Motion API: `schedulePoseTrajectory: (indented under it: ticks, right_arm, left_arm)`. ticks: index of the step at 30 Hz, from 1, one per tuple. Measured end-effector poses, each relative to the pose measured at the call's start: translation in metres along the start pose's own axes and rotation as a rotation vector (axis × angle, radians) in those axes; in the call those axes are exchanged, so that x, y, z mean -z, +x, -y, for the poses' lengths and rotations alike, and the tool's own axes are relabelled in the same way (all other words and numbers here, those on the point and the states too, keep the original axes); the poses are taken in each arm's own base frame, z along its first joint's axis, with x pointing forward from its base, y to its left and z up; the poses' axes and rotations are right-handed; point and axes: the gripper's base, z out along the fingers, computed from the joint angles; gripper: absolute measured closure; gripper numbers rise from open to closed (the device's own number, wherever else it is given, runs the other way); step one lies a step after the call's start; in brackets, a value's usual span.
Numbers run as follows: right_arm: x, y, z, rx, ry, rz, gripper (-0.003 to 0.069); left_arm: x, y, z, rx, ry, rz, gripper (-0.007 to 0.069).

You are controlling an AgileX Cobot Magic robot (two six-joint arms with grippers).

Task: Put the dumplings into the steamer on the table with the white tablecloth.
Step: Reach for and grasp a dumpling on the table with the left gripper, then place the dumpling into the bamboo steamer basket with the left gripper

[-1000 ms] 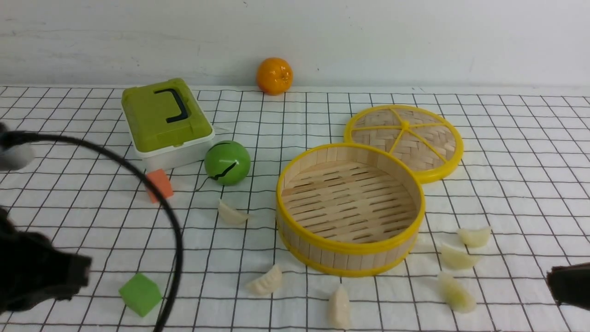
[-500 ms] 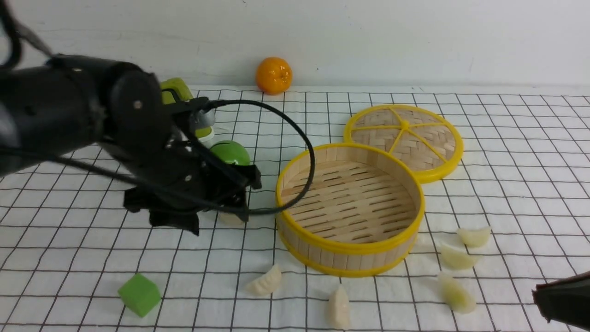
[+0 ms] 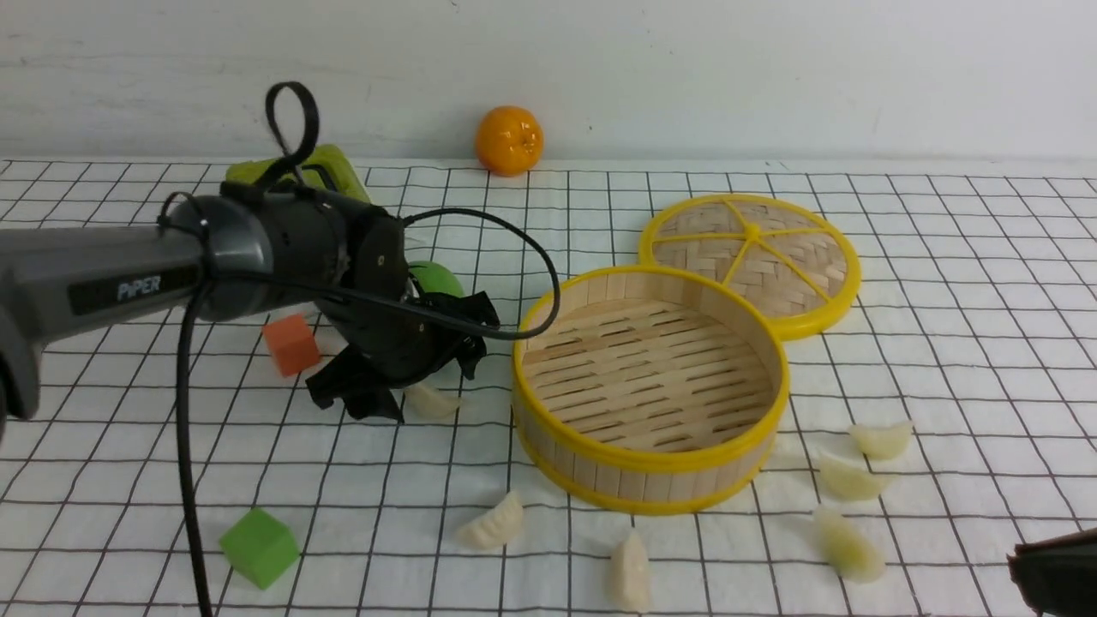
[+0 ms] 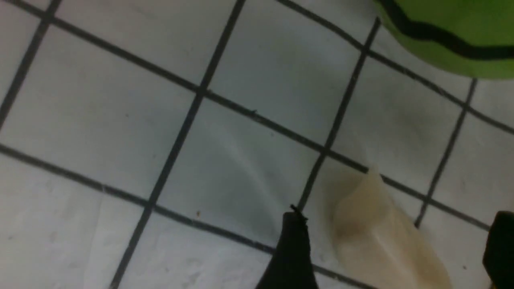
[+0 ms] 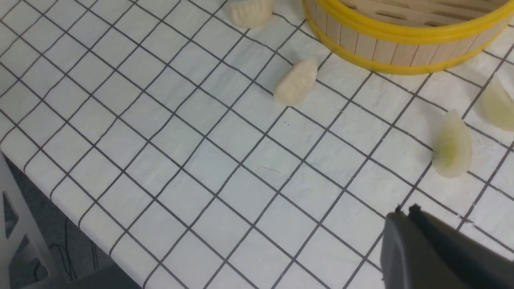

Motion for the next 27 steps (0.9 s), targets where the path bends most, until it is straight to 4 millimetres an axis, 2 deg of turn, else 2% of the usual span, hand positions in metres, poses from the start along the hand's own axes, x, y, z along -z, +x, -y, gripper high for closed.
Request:
schedulePoseTrajectory:
  ticks: [2, 4, 5, 6, 8, 10, 13, 15, 17, 19, 21, 24, 27]
  right_arm:
    - [0.000, 0.000, 0.000, 0.000, 0.000, 0.000, 0.0661]
    - [0.000, 0.000, 0.000, 0.000, 0.000, 0.000, 0.0659]
    - [0.000, 0.000, 0.000, 0.000, 0.000, 0.000, 0.0659]
    - [0.000, 0.000, 0.000, 0.000, 0.000, 0.000, 0.0659]
    - [0.000, 0.000, 0.000, 0.000, 0.000, 0.000, 0.0659]
    - [0.000, 0.000, 0.000, 0.000, 0.000, 0.000, 0.0658]
    - [0.000, 0.000, 0.000, 0.000, 0.000, 0.000, 0.0656]
    - [0.000, 0.000, 0.000, 0.000, 0.000, 0.001, 0.0655]
    - [0.000, -0.001, 0.000, 0.000, 0.005, 0.011, 0.0652]
    - [0.000, -0.002, 0.001, 0.000, 0.008, 0.018, 0.0653]
    - [0.000, -0.003, 0.001, -0.001, 0.014, 0.032, 0.0650]
    - [0.000, -0.003, 0.001, -0.003, 0.010, 0.032, 0.0648]
    - [0.000, -0.002, 0.000, -0.007, -0.003, 0.021, 0.0645]
  left_arm:
    - [-0.007, 0.000, -0.001, -0.006, -0.017, -0.007, 0.0074]
    - [-0.009, -0.001, -0.001, -0.017, -0.033, -0.011, 0.0165]
    - [-0.009, -0.001, -0.001, -0.018, -0.034, -0.012, 0.0186]
    - [-0.010, 0.000, -0.002, -0.044, -0.049, -0.016, 0.0288]
    - [-0.009, -0.002, -0.002, -0.076, -0.047, -0.013, 0.0403]
    - [-0.005, -0.003, -0.001, -0.102, -0.039, -0.005, 0.0417]
    - [0.015, -0.004, 0.011, -0.233, -0.017, 0.008, 0.0417]
    - [0.039, -0.006, 0.027, -0.326, 0.017, 0.035, 0.0417]
    - [0.076, -0.002, 0.059, -0.458, 0.090, 0.087, 0.0417]
    - [0.088, 0.001, 0.071, -0.508, 0.111, 0.097, 0.0417]
    - [0.119, 0.012, 0.105, -0.582, 0.190, 0.114, 0.0417]
    - [0.125, 0.032, 0.138, -0.626, 0.257, 0.080, 0.0417]
    - [0.103, 0.043, 0.157, -0.650, 0.268, 0.057, 0.0417]
